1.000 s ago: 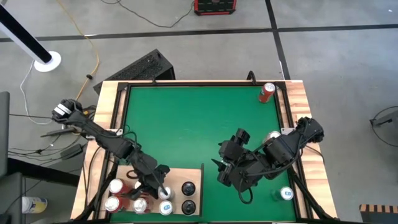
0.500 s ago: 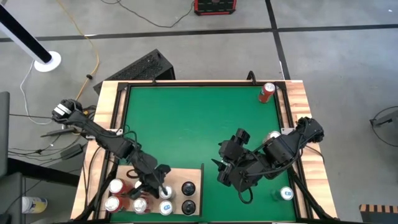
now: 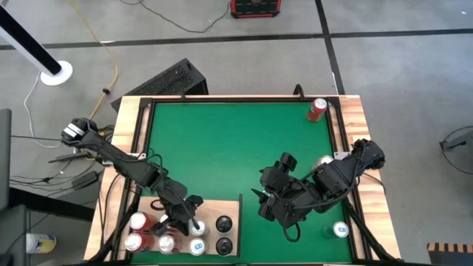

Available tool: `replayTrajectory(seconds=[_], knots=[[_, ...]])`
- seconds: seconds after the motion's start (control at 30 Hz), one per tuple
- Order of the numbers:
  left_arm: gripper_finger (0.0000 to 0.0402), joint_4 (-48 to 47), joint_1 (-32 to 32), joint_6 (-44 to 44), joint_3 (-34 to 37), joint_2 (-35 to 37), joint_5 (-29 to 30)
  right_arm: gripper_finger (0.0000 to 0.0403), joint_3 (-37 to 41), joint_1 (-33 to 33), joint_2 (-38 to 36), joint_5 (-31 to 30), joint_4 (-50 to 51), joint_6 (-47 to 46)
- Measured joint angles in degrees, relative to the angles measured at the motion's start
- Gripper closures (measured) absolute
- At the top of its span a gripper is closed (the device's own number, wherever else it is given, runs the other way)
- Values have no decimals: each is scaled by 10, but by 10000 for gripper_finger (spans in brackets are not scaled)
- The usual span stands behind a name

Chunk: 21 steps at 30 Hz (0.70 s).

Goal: Place canned beverage on shelf
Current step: Adjust the blue soda can, then put the orange soda can on the shelf aligned with the other orange can

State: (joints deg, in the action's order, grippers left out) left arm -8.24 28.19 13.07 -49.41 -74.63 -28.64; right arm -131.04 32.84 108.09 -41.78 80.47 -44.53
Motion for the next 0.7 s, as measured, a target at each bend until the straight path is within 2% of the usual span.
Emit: replayTrajectory(seconds=[0.13,0.33,0.5,0.6,0.7], knots=[[402,-41,-10,1,-35,27,-14,100,0,0,0,0,0,0],[401,-224,-27,-28,-99,78,34,100,0,0,0,0,-2,0],[401,-342,-24,-4,-107,144,115,100,0,0,0,0,-9,0],[402,-367,-18,21,-107,194,183,100,0,0,0,0,-8,0],[401,-354,-10,47,-107,249,284,100,0,0,0,0,-6,0]])
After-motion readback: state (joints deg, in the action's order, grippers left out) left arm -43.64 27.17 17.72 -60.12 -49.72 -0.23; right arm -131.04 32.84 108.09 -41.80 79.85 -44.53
